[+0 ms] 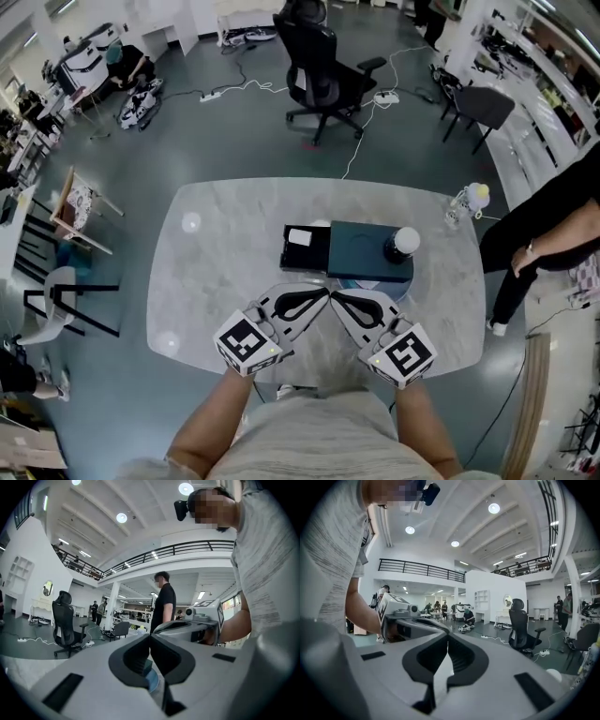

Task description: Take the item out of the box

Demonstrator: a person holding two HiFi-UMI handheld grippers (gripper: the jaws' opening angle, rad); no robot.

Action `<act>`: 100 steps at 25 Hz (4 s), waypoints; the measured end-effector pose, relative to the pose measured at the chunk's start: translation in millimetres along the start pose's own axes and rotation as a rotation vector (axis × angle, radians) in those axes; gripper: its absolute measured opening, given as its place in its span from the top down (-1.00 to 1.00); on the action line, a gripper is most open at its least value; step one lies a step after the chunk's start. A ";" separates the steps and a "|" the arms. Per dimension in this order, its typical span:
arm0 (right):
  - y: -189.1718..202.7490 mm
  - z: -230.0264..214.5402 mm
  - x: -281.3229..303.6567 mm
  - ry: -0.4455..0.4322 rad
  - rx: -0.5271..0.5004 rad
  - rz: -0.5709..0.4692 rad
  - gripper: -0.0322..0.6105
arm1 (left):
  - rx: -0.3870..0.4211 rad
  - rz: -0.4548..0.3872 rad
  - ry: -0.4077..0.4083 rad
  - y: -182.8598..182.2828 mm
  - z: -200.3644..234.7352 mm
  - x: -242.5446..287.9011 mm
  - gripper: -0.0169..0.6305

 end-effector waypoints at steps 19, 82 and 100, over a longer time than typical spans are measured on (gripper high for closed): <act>54.4 -75.3 32.9 0.014 0.067 0.046 0.84 | 0.129 0.232 -0.120 34.2 126.6 52.5 0.88; 110.0 -107.7 88.0 0.127 0.211 0.150 0.84 | 0.630 1.010 0.024 189.5 277.0 85.8 0.27; 102.5 -107.0 82.1 0.131 0.191 0.157 0.84 | 0.491 0.906 -0.030 169.7 269.1 92.2 0.36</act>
Point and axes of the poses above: the fingertips, and each gripper's own axes: x forward along the fingers, z to its left, y out of its underside, the point moved 1 cm from there along -x, backward along the fingers, and after that the axes turned 14 degrees about -x, right-handed, at the moved point
